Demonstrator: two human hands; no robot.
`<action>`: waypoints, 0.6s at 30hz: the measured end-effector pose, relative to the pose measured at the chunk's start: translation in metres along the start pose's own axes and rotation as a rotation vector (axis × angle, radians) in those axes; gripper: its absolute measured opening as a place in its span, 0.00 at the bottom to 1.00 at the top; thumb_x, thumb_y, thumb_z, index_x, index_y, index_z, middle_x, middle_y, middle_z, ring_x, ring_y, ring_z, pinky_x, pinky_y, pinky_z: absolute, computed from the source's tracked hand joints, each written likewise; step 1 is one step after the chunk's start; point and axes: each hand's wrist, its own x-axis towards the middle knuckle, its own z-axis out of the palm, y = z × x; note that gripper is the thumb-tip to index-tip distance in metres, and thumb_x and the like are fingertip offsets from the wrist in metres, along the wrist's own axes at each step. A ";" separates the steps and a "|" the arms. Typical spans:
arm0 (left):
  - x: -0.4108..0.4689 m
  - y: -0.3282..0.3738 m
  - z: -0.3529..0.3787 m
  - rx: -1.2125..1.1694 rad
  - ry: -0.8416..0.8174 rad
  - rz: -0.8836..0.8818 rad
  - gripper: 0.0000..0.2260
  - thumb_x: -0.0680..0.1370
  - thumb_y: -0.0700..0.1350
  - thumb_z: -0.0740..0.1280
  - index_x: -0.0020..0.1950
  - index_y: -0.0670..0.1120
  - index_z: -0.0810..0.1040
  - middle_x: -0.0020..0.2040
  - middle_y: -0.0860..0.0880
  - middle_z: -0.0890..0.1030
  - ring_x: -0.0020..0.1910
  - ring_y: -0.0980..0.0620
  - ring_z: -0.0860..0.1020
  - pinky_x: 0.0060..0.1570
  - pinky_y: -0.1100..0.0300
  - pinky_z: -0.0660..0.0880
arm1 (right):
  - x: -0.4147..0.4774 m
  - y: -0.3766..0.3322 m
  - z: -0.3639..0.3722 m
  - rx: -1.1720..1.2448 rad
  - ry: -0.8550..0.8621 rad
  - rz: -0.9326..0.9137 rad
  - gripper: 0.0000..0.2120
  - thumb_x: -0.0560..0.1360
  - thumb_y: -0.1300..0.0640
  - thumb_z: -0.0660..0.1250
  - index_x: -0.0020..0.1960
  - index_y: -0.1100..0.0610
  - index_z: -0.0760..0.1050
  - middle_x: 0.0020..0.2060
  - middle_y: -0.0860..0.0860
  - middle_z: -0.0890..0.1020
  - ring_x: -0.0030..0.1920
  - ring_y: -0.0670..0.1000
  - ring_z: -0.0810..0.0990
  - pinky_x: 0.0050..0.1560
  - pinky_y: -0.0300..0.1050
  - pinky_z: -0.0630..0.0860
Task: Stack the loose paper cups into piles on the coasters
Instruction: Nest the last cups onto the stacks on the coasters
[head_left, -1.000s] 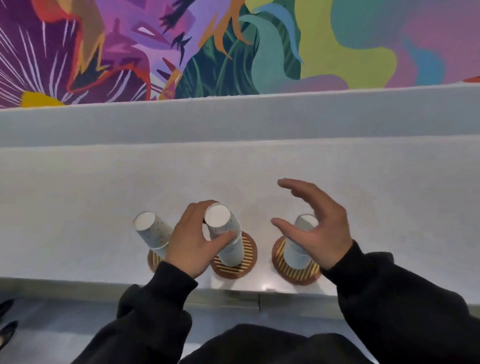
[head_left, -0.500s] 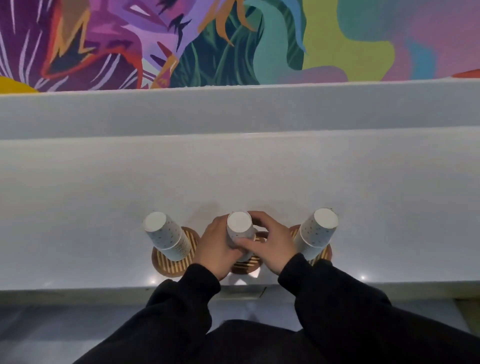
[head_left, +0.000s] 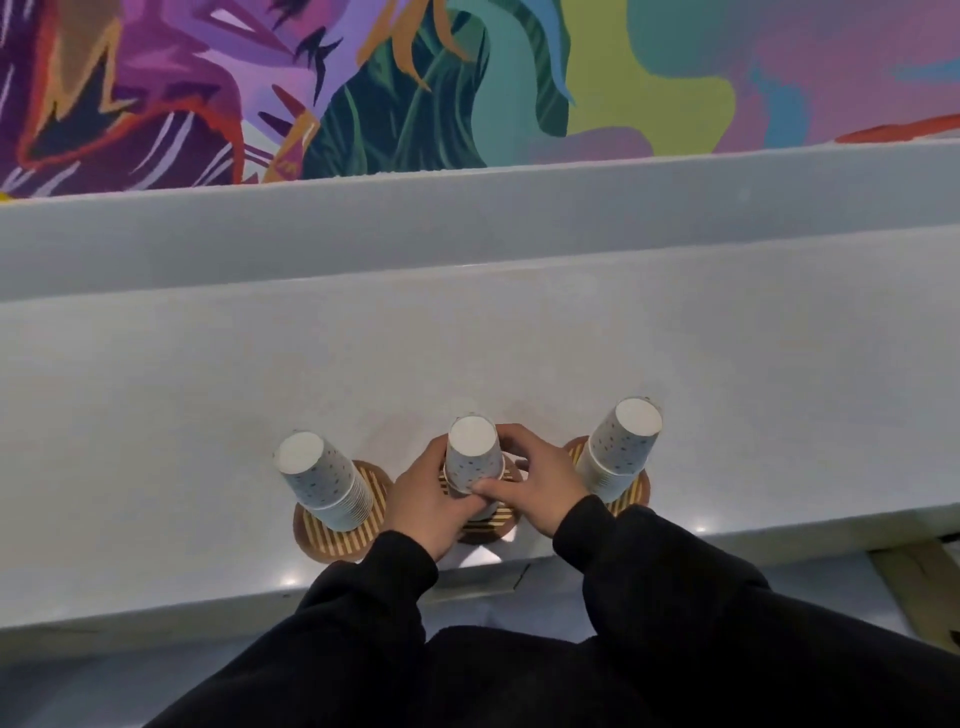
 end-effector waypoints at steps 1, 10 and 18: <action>-0.001 0.003 0.000 0.005 -0.006 0.009 0.31 0.68 0.57 0.79 0.66 0.66 0.68 0.60 0.63 0.79 0.61 0.59 0.78 0.61 0.53 0.80 | 0.000 -0.003 -0.001 -0.022 -0.004 -0.005 0.34 0.68 0.48 0.81 0.70 0.44 0.71 0.65 0.40 0.79 0.67 0.42 0.75 0.71 0.52 0.73; -0.046 0.037 -0.085 0.208 0.455 0.297 0.29 0.70 0.56 0.80 0.68 0.57 0.74 0.65 0.61 0.74 0.63 0.56 0.74 0.60 0.56 0.73 | -0.007 -0.056 -0.014 -0.067 0.059 -0.252 0.40 0.69 0.38 0.77 0.76 0.38 0.63 0.73 0.34 0.69 0.72 0.39 0.69 0.71 0.41 0.67; -0.034 -0.031 -0.113 -0.108 0.499 -0.106 0.41 0.68 0.46 0.83 0.74 0.60 0.66 0.73 0.57 0.71 0.70 0.51 0.72 0.68 0.47 0.75 | 0.003 -0.020 0.011 0.008 0.000 -0.064 0.35 0.69 0.51 0.81 0.68 0.39 0.67 0.63 0.36 0.76 0.62 0.41 0.75 0.66 0.43 0.76</action>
